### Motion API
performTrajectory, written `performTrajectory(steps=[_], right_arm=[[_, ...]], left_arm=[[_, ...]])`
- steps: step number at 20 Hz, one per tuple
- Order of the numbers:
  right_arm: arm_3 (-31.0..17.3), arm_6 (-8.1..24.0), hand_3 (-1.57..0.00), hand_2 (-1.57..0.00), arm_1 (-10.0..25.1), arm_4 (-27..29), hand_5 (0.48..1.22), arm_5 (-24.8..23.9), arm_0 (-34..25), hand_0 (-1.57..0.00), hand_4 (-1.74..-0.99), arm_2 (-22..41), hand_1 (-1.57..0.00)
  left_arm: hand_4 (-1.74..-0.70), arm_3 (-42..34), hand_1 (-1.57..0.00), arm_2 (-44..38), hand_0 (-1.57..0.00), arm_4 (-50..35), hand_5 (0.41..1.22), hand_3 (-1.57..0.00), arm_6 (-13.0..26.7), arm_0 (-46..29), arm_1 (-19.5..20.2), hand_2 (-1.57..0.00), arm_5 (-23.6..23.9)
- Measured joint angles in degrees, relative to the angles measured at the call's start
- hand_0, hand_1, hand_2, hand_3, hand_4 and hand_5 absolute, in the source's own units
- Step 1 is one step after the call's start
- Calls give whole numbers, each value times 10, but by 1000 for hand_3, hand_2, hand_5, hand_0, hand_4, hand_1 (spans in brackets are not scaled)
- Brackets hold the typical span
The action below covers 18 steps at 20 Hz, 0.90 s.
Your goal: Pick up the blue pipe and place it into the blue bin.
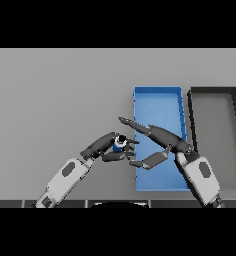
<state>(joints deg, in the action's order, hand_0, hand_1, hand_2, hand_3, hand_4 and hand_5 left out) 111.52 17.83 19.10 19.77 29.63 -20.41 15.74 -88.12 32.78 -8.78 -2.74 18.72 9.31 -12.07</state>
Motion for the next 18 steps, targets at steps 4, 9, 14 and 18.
performTrajectory(steps=[4, 9, 14, 18], right_arm=[[-34, 17, 1, 1, -40, -12, 528, 9, -42, 1, -1233, 34, 1], [-83, 30, 1, -23, -70, -22, 511, 14, -87, 1, -1225, 44, -1], [-133, 28, -228, -329, -95, -27, 528, 40, -124, -278, -1352, 55, -313], [-145, 24, -828, -1023, -102, -7, 604, 56, -140, -1012, -1541, 59, -1023]], left_arm=[[-1730, 3, -1571, -2, -1571, -6, 1221, -1504, -8, 1, -3, -1571, -9], [-1727, 12, -1571, -8, -1571, -14, 1221, -1501, -5, 6, -3, -1571, -20], [-1613, 11, -1120, -7, -1236, -7, 1221, -920, -24, 10, 3, -1093, -35], [-1658, -11, -1008, 6, -1030, 43, 1192, -623, 7, 10, 25, -990, -6]])
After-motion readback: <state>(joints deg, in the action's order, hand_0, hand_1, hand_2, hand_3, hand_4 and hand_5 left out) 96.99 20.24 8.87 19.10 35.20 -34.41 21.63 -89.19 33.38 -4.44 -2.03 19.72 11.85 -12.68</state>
